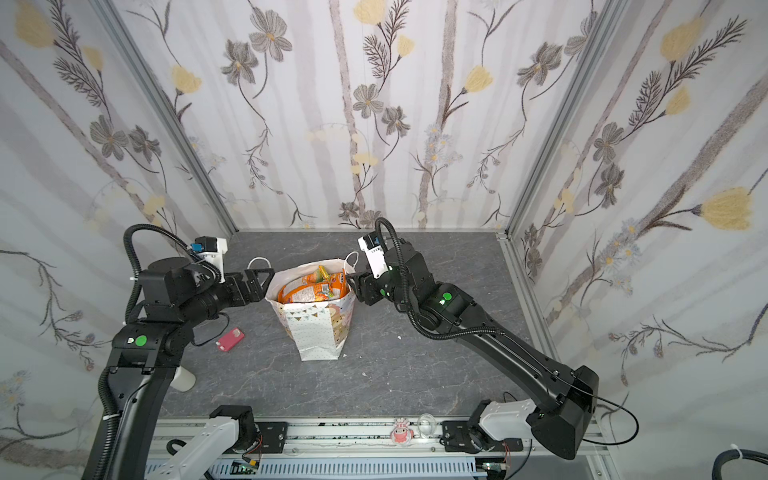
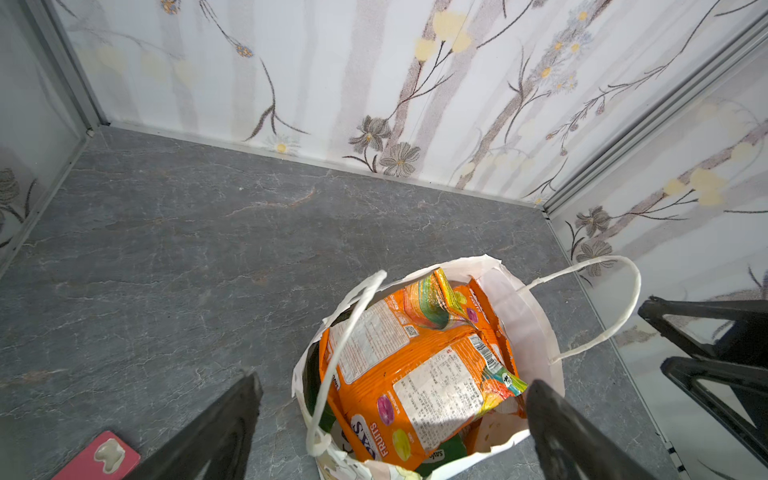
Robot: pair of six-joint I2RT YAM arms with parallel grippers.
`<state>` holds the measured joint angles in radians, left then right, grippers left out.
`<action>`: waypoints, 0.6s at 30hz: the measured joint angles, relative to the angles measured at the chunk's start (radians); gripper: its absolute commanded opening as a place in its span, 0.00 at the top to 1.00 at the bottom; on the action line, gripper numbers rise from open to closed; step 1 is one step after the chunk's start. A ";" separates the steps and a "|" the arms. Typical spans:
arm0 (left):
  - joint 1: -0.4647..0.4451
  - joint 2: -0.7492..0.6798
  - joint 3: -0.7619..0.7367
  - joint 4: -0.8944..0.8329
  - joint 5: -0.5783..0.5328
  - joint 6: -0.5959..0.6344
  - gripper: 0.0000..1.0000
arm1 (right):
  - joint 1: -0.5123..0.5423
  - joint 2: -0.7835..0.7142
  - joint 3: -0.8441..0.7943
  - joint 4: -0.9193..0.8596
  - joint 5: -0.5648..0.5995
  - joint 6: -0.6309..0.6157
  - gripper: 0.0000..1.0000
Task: Place the snacks into the paper bag
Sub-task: 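Raise the right gripper out of the bag while the left gripper releases the bag handle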
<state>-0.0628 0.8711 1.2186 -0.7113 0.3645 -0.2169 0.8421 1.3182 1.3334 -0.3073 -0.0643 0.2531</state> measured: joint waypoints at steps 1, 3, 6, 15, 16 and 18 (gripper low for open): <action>0.000 -0.002 0.000 -0.002 0.004 0.000 0.00 | -0.004 0.006 0.000 0.015 -0.016 0.000 0.36; 0.000 -0.010 -0.002 0.000 0.008 0.000 0.00 | -0.011 0.027 0.004 0.044 -0.053 0.000 0.36; 0.000 -0.023 -0.007 -0.003 0.015 0.000 0.00 | -0.014 0.063 0.020 0.059 -0.095 0.000 0.36; 0.000 -0.042 -0.013 -0.012 0.018 0.000 0.00 | -0.028 0.162 0.130 0.061 -0.131 -0.027 0.58; 0.000 -0.042 -0.013 -0.013 0.018 0.000 0.00 | -0.037 0.170 0.138 0.060 -0.139 -0.027 0.64; 0.000 -0.042 -0.013 -0.016 0.017 0.000 0.00 | -0.057 0.191 0.159 0.056 -0.139 -0.028 0.73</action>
<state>-0.0628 0.8291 1.2060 -0.7277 0.3817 -0.2173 0.7853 1.5089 1.4929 -0.2508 -0.2031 0.2253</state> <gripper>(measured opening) 0.998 0.320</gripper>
